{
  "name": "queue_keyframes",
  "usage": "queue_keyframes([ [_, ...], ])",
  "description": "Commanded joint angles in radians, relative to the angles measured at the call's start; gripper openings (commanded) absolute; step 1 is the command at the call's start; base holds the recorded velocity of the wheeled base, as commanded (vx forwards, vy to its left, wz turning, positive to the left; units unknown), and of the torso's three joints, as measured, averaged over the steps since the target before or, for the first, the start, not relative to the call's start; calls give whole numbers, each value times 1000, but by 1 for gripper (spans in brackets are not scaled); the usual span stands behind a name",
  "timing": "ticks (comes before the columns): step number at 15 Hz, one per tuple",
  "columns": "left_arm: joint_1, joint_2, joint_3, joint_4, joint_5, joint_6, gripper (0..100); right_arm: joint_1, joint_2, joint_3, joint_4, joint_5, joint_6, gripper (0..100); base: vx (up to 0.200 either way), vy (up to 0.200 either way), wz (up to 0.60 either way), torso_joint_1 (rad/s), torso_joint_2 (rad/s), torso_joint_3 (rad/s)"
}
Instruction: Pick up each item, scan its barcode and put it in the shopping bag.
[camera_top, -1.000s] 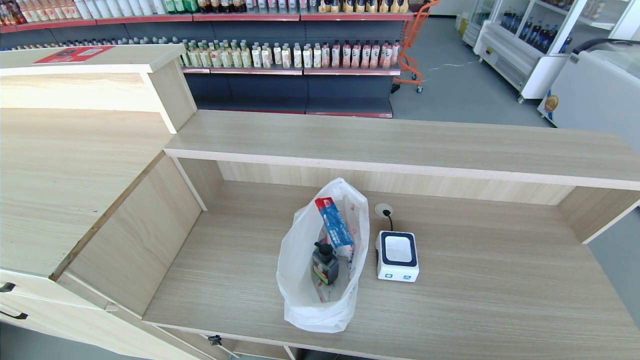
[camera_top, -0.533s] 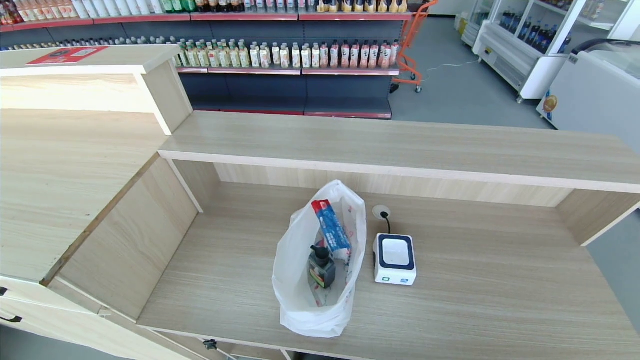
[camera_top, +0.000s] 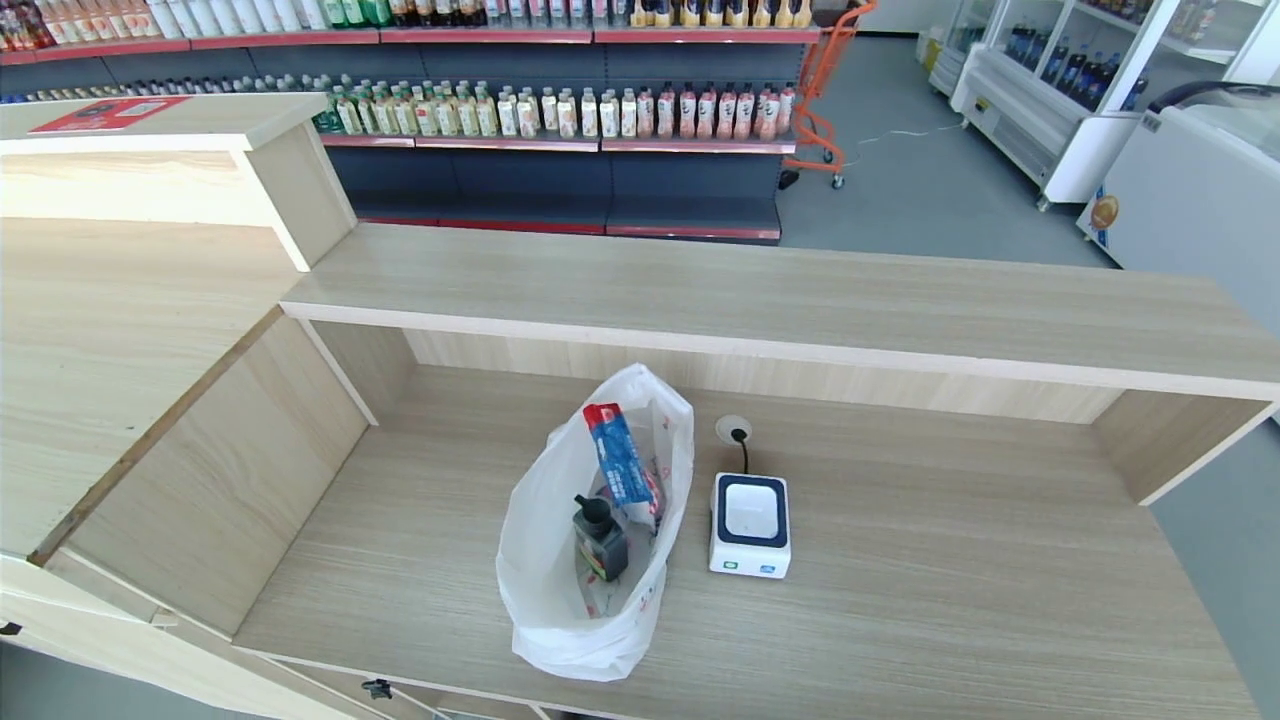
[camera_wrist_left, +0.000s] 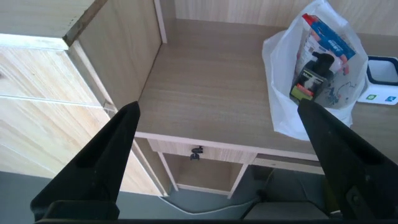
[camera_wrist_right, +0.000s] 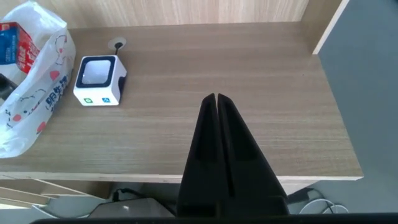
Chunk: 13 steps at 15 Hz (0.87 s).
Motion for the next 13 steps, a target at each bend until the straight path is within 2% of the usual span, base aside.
queue_keyframes([
  [1, 0, 0, -1, 0, 0, -1, 100, -1, 4, 0, 0, 0, 1, 0, 200, 0, 0, -2, -2, -2],
  [2, 0, 0, 1, 0, 0, -4, 100, -1, 4, 0, 0, 0, 2, 0, 200, 0, 0, -12, -7, 7],
  [13, 0, 0, -1, 0, 0, -4, 100, -1, 4, 0, 0, 0, -1, 0, 0, 0, 0, 0, 0, 0],
])
